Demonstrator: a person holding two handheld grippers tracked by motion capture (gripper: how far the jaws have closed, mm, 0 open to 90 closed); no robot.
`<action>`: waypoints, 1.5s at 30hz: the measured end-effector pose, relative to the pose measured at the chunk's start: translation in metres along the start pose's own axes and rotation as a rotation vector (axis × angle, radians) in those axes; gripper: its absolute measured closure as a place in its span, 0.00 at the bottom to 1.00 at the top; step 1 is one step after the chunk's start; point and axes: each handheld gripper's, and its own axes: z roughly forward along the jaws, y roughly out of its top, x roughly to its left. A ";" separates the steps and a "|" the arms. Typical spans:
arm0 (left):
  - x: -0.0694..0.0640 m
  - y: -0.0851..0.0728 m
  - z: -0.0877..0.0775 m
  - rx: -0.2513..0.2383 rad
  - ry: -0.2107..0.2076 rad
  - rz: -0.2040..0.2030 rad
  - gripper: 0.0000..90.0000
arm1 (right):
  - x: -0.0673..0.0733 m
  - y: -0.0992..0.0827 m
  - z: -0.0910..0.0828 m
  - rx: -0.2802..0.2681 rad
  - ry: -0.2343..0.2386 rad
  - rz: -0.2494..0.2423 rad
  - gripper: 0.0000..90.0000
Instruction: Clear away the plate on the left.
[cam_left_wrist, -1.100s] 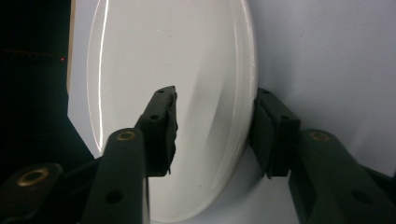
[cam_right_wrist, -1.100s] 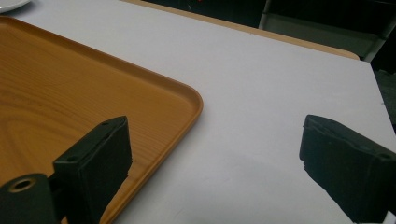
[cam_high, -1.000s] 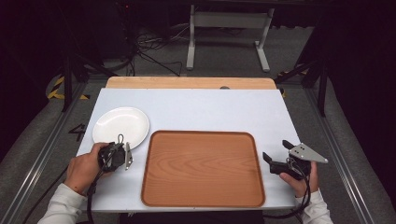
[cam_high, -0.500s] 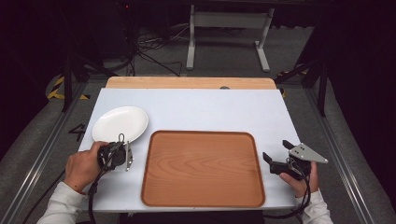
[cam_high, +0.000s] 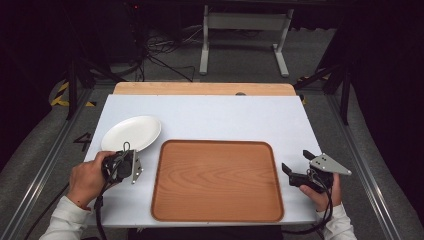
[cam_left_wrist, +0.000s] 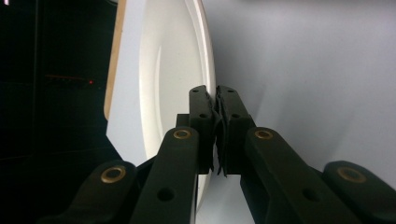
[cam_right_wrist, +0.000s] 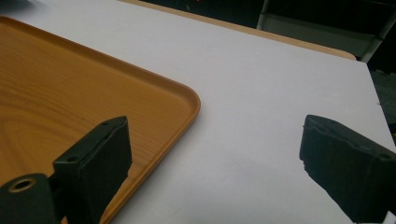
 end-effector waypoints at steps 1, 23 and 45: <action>0.001 0.001 -0.001 -0.004 0.008 0.009 0.96 | 0.000 0.000 0.000 0.001 -0.002 0.002 0.11; -0.004 0.041 -0.028 -0.118 0.040 0.085 0.95 | -0.001 0.000 -0.001 -0.001 -0.005 0.001 0.11; -0.020 0.081 -0.041 -0.213 0.038 0.188 0.94 | -0.001 -0.001 -0.001 -0.002 -0.002 0.001 0.11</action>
